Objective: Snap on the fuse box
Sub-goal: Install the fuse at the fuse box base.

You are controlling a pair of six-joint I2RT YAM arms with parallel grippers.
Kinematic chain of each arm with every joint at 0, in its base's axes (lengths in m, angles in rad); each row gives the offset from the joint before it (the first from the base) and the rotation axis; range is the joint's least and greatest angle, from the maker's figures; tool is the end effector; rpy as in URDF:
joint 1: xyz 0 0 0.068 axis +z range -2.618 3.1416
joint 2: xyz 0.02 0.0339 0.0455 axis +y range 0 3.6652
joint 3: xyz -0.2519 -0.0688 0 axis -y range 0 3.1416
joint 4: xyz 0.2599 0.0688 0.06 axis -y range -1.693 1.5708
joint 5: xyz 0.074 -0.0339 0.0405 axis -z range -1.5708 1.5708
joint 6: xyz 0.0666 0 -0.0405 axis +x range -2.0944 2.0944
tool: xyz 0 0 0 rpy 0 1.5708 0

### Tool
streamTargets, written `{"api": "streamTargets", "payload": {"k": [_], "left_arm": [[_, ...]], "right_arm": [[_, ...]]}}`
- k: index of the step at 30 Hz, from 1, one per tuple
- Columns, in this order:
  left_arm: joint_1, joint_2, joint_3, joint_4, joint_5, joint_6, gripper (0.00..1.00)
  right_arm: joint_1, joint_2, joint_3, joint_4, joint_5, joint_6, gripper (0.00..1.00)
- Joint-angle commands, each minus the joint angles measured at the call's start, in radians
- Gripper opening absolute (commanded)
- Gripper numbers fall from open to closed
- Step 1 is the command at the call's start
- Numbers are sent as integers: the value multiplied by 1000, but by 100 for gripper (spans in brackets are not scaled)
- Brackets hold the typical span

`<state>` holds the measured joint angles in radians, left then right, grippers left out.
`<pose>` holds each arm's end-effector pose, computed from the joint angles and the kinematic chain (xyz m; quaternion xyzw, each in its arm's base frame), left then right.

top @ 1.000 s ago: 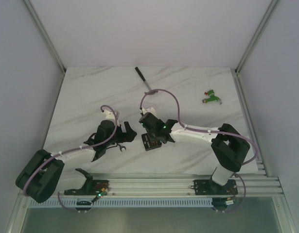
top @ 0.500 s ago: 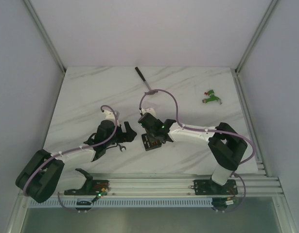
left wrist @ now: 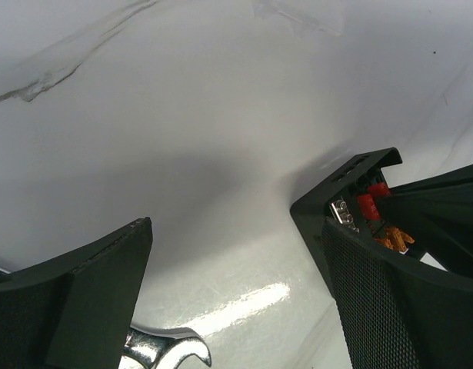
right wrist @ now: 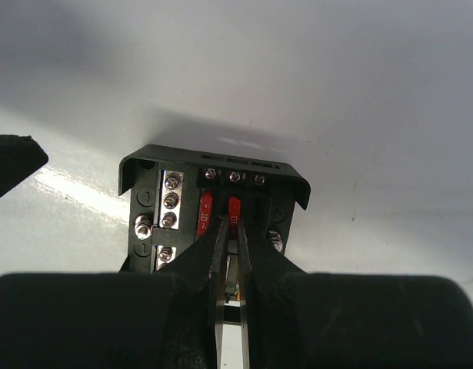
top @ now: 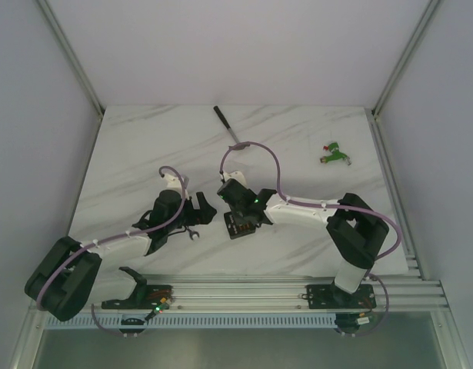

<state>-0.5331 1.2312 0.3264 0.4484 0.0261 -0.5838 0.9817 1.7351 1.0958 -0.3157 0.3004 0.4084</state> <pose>0.2317 -0.1387 0.1218 -0.0146 0.8486 -0.2896 0.4426 0.2303 0.3092 0.1428 -0.2229 0.9166 0.0824 0.3215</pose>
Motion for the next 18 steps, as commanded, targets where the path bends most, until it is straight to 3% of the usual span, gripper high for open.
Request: {"api": "streamTargets", "payload": {"k": [1, 9, 18], "left_arm": [[5, 5, 30, -1, 12, -8, 100], [5, 2, 28, -2, 13, -8, 100], [5, -2, 29, -4, 16, -8, 100]], "right_arm": [[7, 7, 26, -7, 12, 21, 15], [7, -24, 19, -6, 1, 20, 29], [8, -49, 18, -22, -14, 18, 35]]}}
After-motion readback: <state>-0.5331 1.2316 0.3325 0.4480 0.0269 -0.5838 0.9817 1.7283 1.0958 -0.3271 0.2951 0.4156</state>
